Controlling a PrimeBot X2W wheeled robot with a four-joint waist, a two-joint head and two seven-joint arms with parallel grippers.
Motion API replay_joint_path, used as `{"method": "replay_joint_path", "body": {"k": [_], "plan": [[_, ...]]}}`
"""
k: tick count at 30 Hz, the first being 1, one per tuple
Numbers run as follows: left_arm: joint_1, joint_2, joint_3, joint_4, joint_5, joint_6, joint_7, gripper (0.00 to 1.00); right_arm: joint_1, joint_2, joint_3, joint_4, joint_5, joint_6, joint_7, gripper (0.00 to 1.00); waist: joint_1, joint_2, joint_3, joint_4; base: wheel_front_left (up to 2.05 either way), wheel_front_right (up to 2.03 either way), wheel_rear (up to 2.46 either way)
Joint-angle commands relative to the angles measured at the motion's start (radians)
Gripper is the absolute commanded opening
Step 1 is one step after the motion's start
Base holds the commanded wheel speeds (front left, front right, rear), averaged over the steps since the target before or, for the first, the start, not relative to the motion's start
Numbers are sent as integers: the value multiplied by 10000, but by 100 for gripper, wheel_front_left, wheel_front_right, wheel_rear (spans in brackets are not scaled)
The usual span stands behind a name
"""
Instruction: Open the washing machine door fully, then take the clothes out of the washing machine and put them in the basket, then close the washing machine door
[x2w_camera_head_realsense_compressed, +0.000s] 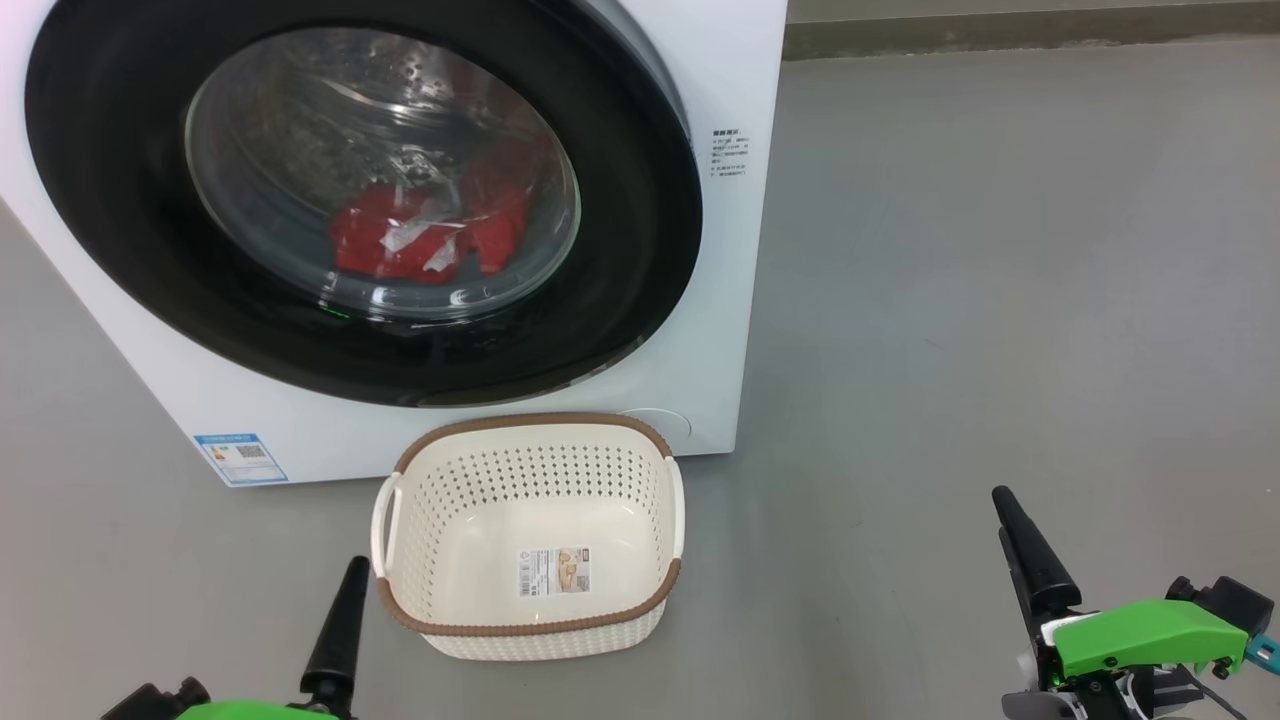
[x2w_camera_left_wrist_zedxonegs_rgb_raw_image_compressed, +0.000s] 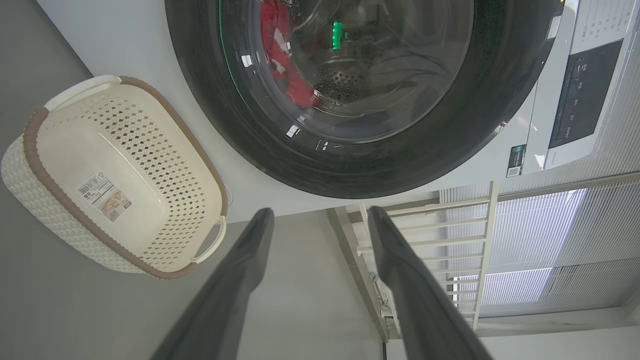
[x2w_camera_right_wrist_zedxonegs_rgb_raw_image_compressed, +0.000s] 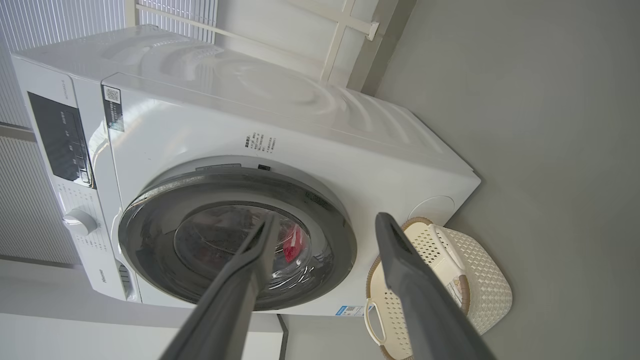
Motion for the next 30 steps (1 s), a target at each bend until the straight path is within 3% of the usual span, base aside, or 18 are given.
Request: {"method": "replay_joint_path", "body": {"k": [1, 17, 30], "plan": [[-484, 143, 59, -248, 267, 4, -104, 100, -578, -169, 111, -199, -216, 0, -95, 100, -1, 0, 0, -3, 0, 0, 0], [-819, 142, -20, -237, 2719, 91, -576, 100, -898, -91, 176, -384, -3075, -1, -565, 100, -1, 0, 44, -49, 0, 0, 0], [-1072, 158, -101, -303, 4444, 148, -931, 100, -1168, -62, 444, -310, -4742, -2, -919, 100, -1, 0, 73, -87, 0, 0, 0]]}}
